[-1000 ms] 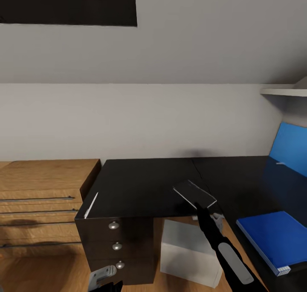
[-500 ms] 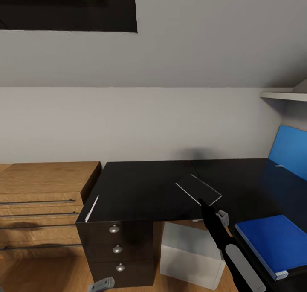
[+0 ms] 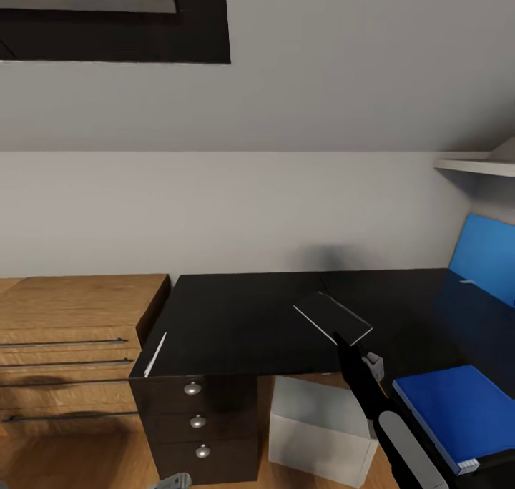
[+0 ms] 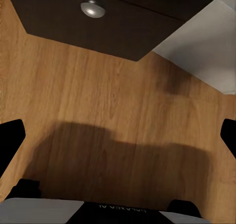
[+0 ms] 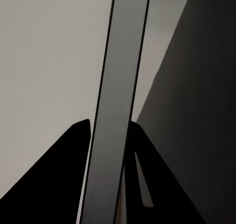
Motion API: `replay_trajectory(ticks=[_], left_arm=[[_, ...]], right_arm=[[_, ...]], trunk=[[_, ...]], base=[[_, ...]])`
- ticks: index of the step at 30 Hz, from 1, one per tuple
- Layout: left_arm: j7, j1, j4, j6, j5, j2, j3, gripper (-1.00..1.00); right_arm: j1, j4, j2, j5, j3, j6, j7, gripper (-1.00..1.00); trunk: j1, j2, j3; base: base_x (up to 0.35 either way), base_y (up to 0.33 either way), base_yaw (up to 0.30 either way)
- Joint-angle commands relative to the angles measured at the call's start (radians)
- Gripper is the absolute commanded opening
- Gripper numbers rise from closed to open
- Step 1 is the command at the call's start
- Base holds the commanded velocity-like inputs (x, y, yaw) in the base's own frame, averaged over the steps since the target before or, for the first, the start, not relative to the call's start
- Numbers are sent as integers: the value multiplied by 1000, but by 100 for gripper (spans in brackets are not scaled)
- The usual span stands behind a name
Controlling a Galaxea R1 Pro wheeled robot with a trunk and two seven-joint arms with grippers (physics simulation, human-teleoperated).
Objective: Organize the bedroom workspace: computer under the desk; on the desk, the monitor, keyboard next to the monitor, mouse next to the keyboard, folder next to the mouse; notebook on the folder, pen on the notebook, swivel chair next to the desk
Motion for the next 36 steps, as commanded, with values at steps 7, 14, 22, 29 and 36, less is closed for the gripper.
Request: replay_trajectory(ticks=[7,14,22,29,36], left_arm=[[7,0,0,1,11,1,-1,100],[7,0,0,1,14,0,-1,100],[7,0,0,1,16,1,-1,100],[7,0,37,0,12,-1,-2,100],[7,0,53,0,11,-2,-2,100]], right_arm=[[0,1,0,-11,4,-1,6,-100],[0,1,0,-10,4,-1,3,-100],[0,1,0,-9,4,-1,2,-100],[0,1,-1,-9,4,-1,0,-100],[-1,1,-1,-9,3,-1,-37,-100]], trunk=[[-27,49,21],[-42,77,34],[-42,77,34],[-42,77,31],[-42,77,27]], base=[[-280,176,0],[-264,190,0],[-49,40,-96],[-4,3,-240],[0,0,-231]])
